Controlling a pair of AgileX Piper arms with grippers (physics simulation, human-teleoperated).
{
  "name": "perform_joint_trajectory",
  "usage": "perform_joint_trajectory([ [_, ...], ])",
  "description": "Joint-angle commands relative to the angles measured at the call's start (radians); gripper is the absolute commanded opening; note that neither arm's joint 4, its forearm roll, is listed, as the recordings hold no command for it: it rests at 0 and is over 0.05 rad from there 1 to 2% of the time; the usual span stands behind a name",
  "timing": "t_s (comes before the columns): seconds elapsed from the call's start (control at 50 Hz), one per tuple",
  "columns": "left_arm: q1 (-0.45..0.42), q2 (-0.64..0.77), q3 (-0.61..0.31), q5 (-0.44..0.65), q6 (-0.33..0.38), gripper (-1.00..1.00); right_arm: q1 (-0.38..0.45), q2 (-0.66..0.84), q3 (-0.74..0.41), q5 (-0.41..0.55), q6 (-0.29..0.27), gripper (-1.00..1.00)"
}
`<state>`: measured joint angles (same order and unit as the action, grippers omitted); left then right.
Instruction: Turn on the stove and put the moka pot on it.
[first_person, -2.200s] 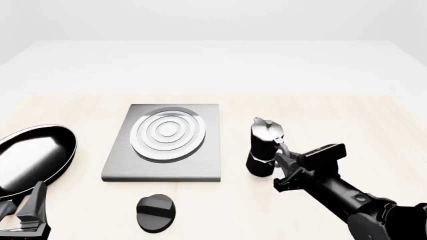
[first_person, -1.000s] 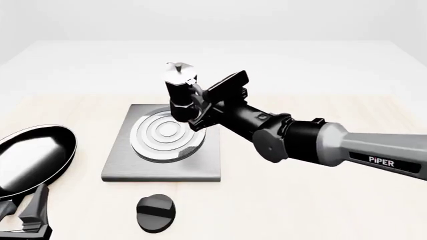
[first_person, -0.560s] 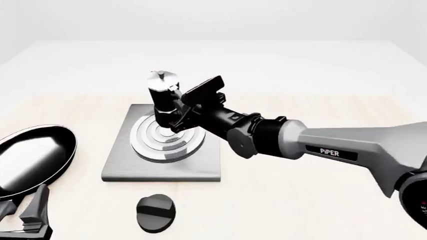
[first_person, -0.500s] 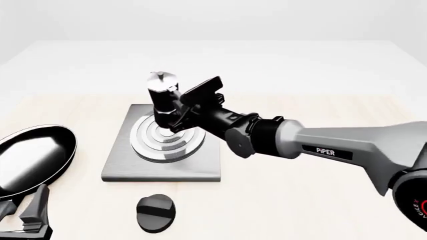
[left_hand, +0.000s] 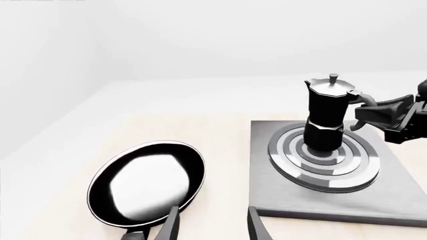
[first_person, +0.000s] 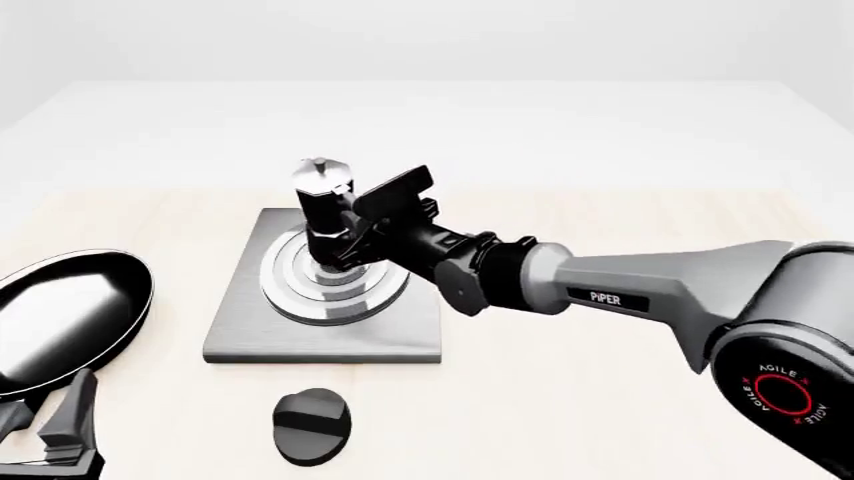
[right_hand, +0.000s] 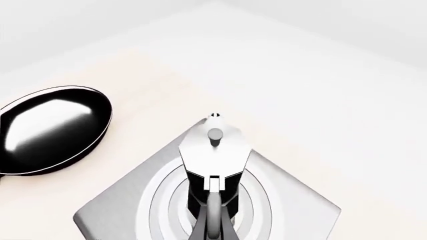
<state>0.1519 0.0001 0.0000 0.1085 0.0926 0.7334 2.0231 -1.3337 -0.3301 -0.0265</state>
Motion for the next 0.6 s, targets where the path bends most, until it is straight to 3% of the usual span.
perform_joint_trajectory([
  [0.02,0.001,0.000,0.000,-0.005,0.006,1.00,-0.004,0.033,-0.021,-0.009,0.012,-1.00],
  [0.6,0.006,0.000,0.000,0.006,-0.005,1.00,0.000,0.079,-0.033,0.008,0.013,-1.00],
])
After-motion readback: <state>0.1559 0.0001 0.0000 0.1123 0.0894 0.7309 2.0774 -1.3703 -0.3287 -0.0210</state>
